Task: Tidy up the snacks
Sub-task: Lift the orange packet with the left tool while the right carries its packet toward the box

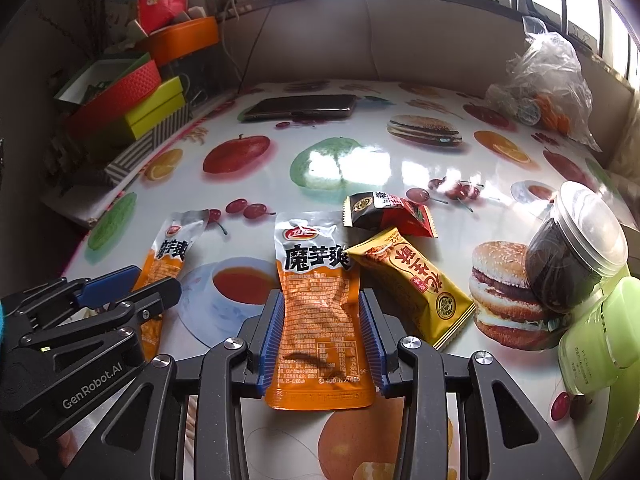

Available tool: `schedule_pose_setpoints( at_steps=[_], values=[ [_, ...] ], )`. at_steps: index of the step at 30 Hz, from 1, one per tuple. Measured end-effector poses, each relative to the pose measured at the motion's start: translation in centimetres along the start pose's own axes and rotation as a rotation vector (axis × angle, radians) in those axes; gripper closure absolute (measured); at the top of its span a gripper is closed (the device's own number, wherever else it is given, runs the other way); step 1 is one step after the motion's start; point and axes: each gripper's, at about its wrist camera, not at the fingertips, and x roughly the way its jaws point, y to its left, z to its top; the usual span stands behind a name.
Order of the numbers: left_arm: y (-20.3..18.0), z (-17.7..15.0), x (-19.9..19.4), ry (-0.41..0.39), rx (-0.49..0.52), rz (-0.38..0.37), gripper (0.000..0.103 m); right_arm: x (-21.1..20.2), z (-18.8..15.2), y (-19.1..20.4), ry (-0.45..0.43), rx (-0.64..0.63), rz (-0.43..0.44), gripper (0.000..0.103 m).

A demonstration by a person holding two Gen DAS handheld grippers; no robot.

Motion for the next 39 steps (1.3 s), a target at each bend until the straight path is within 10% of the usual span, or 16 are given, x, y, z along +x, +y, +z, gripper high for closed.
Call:
schedule_pose_setpoints(
  at_steps=[39],
  values=[
    [-2.9, -1.3, -7.9, -0.098, 0.056, -0.045, 0.062, -9.6, -1.3, -1.4, -0.087, 0.060, 0.068, 0.067]
  ],
)
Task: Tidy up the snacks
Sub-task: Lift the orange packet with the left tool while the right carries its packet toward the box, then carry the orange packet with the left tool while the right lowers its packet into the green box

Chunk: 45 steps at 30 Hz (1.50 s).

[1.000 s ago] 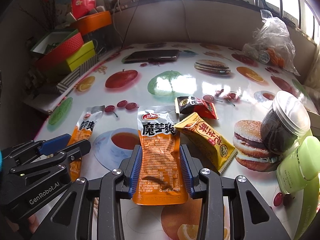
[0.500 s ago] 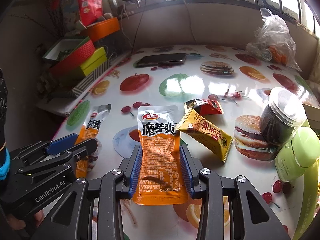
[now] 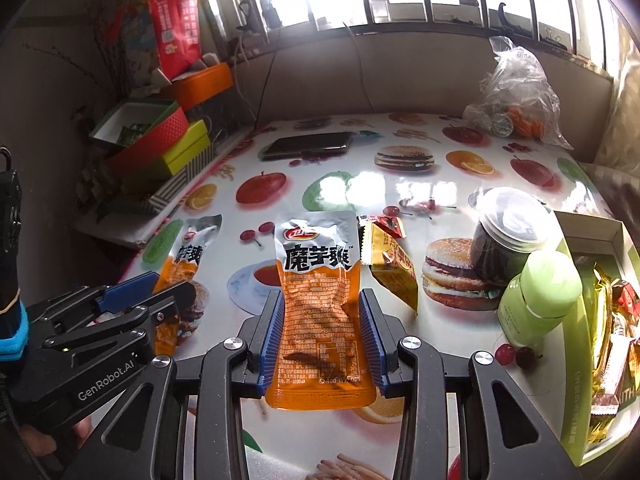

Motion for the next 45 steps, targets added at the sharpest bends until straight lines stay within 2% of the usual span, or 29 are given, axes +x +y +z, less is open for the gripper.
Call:
schedule_pose_setpoints(
  at_steps=[16, 35, 45],
  values=[
    [-4.0, 0.6, -2.4, -0.034, 0.052, -0.081, 0.062, -5.6, -0.1, -2.1, -0.082, 0.040, -0.043, 0.067],
    [-12.0, 2.5, -3.2, -0.035, 0.159, -0.256, 0.062, -11.6, -1.0, -8.4, -0.146, 0.139, -0.203, 0.066],
    [-16.4, 3.0, -3.2, -0.028, 0.219, -0.321, 0.062, -13.7, -1.8, -12.1, -0.155, 0.195, -0.279, 0.066]
  ],
)
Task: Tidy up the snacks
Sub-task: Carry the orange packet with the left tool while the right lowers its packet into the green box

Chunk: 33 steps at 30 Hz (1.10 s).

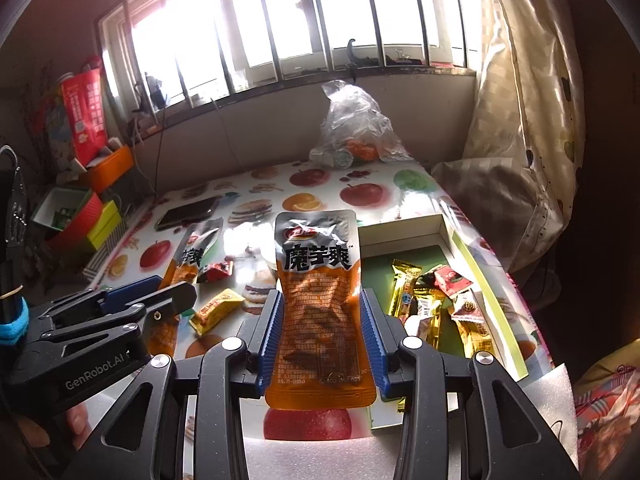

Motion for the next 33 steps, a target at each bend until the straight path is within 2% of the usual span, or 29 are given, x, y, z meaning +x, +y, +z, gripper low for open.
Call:
schedule_pose_setpoints(
  at_steps=[19, 33],
  values=[
    [-5.0, 1.6, 3.3, 0.042, 0.065, -0.074, 0.062, -0.4, -0.5, -5.0, 0.015, 0.064, -0.092, 0.066],
    [-7.9, 2.7, 7.4, 0.098, 0.088, -0.119, 0.062, 1.1, -1.4, -8.8, 0.052, 0.122, -0.151, 0.066]
  ],
)
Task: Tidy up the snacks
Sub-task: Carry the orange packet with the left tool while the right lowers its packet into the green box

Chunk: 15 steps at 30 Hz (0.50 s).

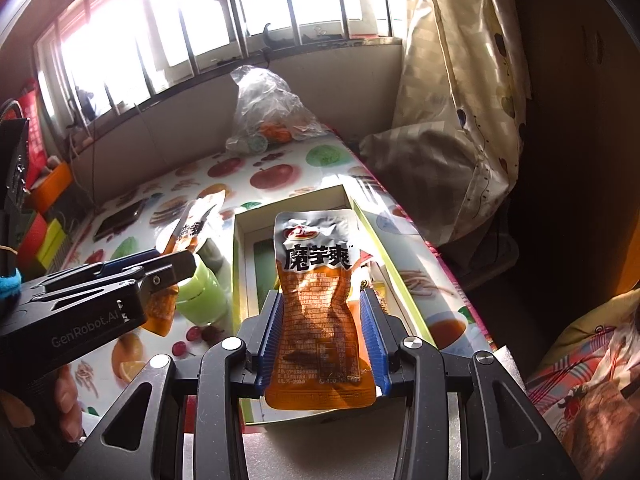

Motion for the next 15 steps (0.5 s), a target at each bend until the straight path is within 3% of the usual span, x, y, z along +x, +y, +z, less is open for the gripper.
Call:
schedule_pose_setpoints(
  at_steps=[15],
  values=[
    [-1.0, 0.8, 4.8, 0.064, -0.007, 0.000, 0.062, 3.3, -0.2, -1.7, 0.049, 0.006, -0.036, 0.066]
  ],
)
